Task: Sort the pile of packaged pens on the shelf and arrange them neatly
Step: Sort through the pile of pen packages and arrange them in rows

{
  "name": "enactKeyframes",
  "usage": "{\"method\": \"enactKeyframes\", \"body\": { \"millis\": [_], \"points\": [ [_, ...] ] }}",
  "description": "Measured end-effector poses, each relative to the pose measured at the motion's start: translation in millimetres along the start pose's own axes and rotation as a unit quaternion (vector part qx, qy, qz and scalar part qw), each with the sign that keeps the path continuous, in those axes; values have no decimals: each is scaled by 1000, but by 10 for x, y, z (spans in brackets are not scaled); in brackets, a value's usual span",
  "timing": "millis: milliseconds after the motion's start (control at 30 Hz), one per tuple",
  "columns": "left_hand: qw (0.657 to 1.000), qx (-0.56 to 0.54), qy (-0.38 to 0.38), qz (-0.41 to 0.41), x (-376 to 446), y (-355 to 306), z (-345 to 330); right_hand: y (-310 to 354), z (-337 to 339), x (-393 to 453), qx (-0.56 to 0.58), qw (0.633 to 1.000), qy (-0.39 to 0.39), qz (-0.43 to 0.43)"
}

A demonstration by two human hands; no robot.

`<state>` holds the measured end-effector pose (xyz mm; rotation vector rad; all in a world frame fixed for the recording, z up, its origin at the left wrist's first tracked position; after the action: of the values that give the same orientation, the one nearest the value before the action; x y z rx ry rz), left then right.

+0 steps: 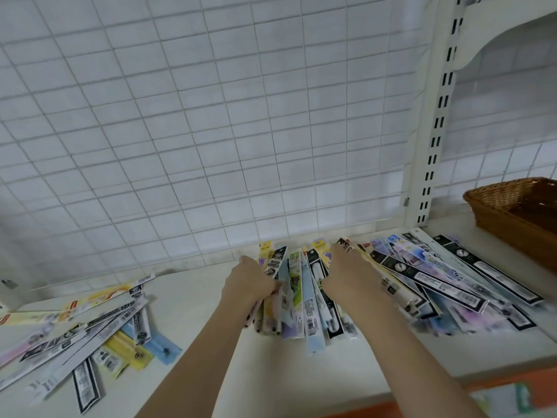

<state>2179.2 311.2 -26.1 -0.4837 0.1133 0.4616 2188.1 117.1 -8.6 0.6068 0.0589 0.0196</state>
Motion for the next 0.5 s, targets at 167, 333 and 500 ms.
{"method": "enactKeyframes", "body": {
  "millis": [167, 333, 500],
  "points": [
    [998, 58, 2, -20, 48, 3, -52, 5, 11, -32, -48, 999, 0, -2],
    [997, 62, -31, 14, 16, 169, -43, 29, 35, -69, -89, 995, -24, 23],
    [999, 19, -29, -4, -30, 225, -115, 133, 33, -106, -82, 993, -54, 57]
  ]
}}
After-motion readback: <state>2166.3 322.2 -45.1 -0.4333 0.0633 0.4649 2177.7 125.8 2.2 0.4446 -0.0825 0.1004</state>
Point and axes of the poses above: each hand's wrist, its own x-axis towards the middle knuckle, its own z-axis out of the back of the hand, y = z × x, the point moved 9 cm from there along x, towards the middle knuckle, and after that the axes turned 6 degrees about x, right-handed, at the moved point
